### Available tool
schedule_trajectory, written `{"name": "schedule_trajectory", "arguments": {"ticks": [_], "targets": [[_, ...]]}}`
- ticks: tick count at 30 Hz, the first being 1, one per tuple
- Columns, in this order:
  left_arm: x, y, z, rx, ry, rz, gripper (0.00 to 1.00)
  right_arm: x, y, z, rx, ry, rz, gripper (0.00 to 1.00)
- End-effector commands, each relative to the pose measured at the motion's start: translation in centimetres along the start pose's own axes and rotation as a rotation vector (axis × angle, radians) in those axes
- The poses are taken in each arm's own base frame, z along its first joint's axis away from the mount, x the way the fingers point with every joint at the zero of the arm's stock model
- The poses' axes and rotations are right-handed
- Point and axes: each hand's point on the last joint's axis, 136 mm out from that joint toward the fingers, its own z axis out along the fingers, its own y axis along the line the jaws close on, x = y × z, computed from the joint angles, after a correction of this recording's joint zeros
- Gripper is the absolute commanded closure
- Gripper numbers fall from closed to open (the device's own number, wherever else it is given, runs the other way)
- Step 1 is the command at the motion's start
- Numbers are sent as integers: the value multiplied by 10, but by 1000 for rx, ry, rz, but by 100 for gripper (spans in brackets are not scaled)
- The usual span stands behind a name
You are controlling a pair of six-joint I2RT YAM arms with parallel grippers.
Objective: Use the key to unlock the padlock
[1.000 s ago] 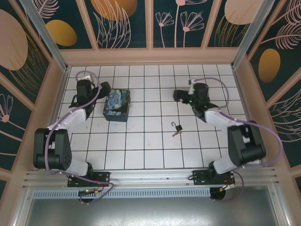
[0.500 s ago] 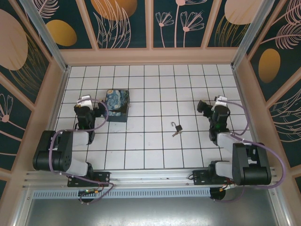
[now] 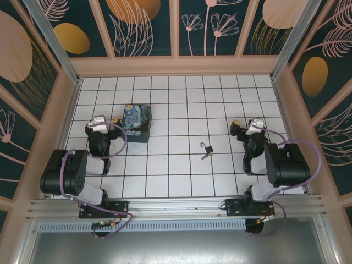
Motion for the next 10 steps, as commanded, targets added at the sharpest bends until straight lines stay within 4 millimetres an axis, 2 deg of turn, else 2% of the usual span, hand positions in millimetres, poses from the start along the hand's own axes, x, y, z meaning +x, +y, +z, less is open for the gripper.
{"name": "schedule_trajectory", "arguments": {"ticks": [1,10], "targets": [[-14,-2,4,9,-49,6,1,-23,0,4,-6,-82,-5,1],[-15,-2,2,13,-53,6,1,-22,-2,9,3,-64,2,1]]}}
